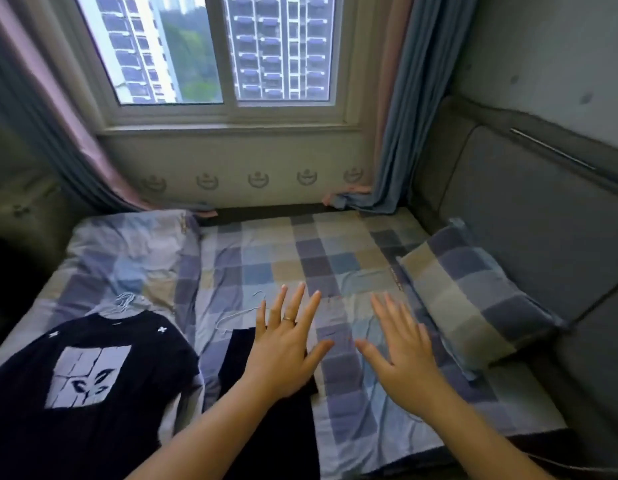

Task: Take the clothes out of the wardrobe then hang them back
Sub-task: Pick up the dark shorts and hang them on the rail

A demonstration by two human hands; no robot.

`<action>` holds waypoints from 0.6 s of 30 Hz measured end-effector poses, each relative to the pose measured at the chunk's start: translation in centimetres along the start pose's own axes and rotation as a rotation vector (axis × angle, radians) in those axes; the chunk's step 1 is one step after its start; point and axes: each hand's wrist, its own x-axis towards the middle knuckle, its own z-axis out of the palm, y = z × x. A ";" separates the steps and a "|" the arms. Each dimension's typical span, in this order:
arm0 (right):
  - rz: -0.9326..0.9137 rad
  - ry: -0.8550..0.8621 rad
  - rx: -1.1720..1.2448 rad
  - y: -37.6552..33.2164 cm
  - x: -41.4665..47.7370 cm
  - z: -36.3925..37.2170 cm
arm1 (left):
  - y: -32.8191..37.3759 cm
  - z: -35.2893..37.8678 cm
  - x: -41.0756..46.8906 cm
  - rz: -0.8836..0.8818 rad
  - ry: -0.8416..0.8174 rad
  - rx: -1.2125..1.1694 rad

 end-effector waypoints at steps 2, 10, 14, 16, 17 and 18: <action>-0.013 -0.074 0.004 0.7 3.6 1.3 | -2.0 1.3 1.0 -0.122 -0.039 -0.010; -0.055 -0.337 0.005 3.3 14.0 7.1 | -8.8 6.1 3.5 -0.527 -0.176 -0.090; -0.039 -0.443 -0.010 3.7 17.2 9.8 | -11.7 7.9 4.3 -0.658 -0.257 -0.150; -0.023 -0.474 -0.012 3.8 18.5 11.2 | -13.2 8.9 4.8 -0.701 -0.271 -0.172; -0.012 -0.488 -0.016 3.8 19.2 12.0 | -14.1 9.4 5.2 -0.715 -0.279 -0.183; 0.002 -0.503 -0.019 3.9 19.9 12.9 | -15.0 10.1 5.5 -0.728 -0.288 -0.199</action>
